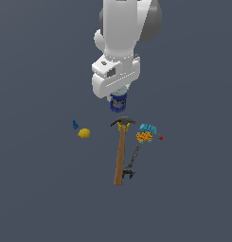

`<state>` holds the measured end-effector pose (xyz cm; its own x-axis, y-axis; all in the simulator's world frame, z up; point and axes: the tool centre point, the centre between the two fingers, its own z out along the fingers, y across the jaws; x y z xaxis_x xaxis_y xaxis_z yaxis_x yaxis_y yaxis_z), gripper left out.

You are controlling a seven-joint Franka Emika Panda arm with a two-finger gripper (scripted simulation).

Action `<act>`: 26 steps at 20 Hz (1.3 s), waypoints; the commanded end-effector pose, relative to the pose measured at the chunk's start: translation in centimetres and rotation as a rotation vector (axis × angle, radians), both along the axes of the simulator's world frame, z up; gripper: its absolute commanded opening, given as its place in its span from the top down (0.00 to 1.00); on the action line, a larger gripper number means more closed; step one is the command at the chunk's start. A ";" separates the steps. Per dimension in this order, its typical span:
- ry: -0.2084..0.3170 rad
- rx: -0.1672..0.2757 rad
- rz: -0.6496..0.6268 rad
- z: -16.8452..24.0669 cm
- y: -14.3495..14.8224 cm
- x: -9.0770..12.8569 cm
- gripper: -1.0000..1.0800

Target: Pick up a designated object from a clutter of objects.

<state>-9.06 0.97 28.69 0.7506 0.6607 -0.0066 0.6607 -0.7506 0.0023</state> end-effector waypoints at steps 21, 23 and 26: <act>-0.003 0.005 0.001 13.8 14.3 -5.7 1.00; -0.003 0.006 0.001 14.1 14.6 -5.7 1.00; -0.003 0.006 0.000 14.3 14.7 -5.7 1.00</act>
